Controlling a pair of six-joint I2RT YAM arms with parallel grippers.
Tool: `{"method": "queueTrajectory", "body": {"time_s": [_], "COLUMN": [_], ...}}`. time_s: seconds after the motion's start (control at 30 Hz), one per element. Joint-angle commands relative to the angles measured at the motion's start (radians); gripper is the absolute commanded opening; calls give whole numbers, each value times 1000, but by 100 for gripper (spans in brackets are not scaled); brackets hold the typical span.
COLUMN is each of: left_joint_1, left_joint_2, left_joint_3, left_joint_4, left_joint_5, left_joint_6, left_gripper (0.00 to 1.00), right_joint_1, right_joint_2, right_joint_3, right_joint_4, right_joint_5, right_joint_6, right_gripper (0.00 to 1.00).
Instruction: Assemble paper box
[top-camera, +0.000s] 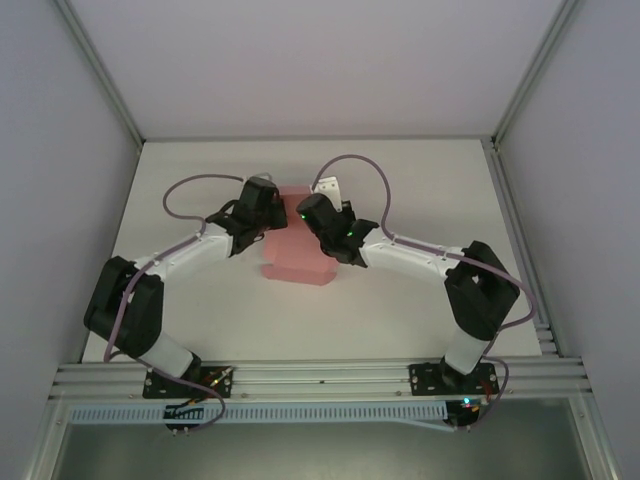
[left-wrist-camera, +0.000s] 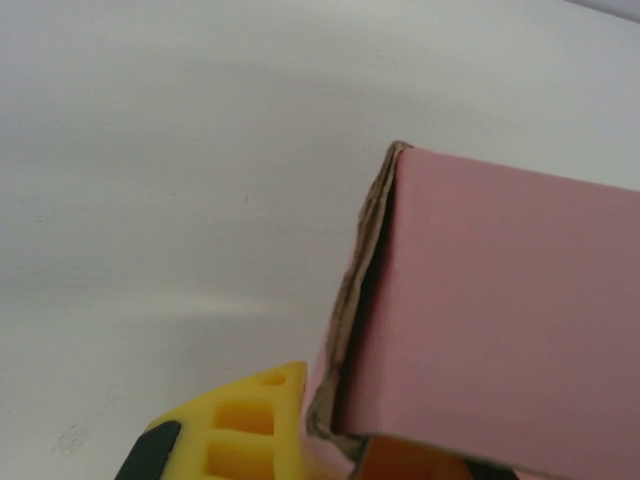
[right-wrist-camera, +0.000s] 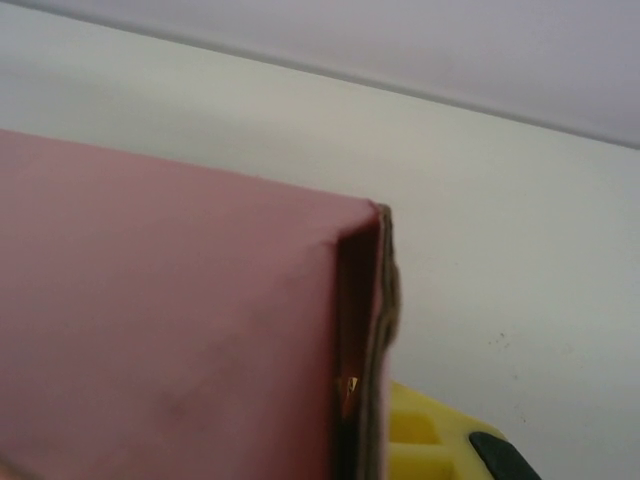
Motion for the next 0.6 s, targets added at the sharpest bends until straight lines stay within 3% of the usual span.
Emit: {"method": "queueTrajectory", "body": {"time_s": [0.0,0.17,0.27,0.33,0.43,0.57], "left_joint_1": [115,116,114,102,79,44], "left_joint_2": [20,-33,-81,-113,-152,-159], "left_joint_3": [-47,-58,-85,-105,-123,-105], "left_joint_4": [-403,-384,-302,-227,-115,-34], "left_joint_5": [-504,-449,-316,-212,-54,40], "left_joint_6": [-39,6,79,134,168,172], "left_gripper": [0,0,0,0,0,0], "right_joint_1": [-188,-210,-211,-209,-186,-161], "right_joint_2": [-34,-18,-6,-15,-52,-118], "right_joint_3": [6,25,44,31,-44,-141], "right_joint_4": [-398,-511,-539,-447,-153,130], "right_joint_5": [670,697,675,601,368,-55], "right_joint_6": [166,257,286,207,-35,-149], "right_gripper": [4,6,13,13,18,35]}}
